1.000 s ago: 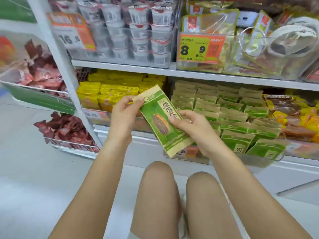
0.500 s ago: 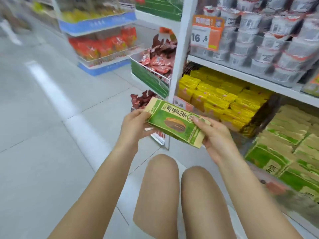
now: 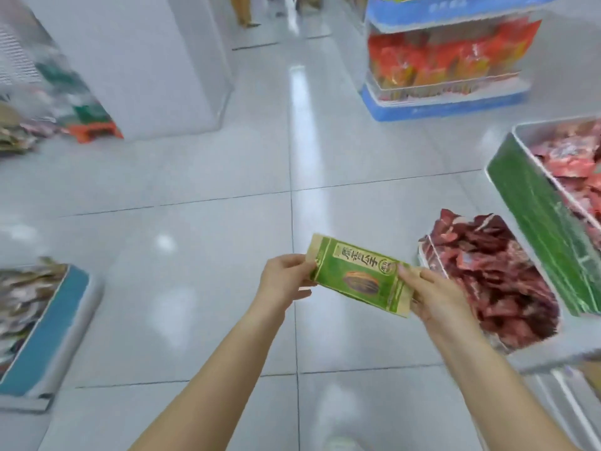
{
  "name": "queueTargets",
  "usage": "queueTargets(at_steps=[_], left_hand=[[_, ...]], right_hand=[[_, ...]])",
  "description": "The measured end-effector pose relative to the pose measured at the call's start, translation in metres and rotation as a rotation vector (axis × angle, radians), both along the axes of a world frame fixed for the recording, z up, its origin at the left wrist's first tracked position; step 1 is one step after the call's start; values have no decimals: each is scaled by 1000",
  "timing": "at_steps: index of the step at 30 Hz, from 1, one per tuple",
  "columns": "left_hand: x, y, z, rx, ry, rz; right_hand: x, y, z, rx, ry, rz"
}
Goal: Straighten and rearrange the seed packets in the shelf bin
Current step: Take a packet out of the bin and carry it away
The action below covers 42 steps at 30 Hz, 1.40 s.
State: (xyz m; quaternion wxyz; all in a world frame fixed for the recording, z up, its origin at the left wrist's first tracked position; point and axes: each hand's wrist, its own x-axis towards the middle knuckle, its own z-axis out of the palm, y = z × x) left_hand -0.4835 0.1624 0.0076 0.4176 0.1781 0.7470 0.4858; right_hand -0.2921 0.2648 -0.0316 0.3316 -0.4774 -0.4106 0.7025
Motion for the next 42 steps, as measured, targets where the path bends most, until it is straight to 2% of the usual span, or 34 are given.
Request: queueTargets(at_steps=[6,14,19,28,34,42], left_hand=[[-63,-19,98,-20,3,201],[-133,-77,269,-55,-51,461],[-186,-97,334,-84,-98,559],[-318,-99,372,-55,-116,699],[-428,-67,385,-9,-97,720],[-619,6,395,-4,-85,745]], right_hand=[[-86,20,100,16,-17,201],[-195,2,286,-22,-69,472],[-262,-7,360,-38,-110,576],[-414,-7,408,-42,-168,677],[-526,35,418,-34,-198,750],[-734,122,417,20,-179,848]])
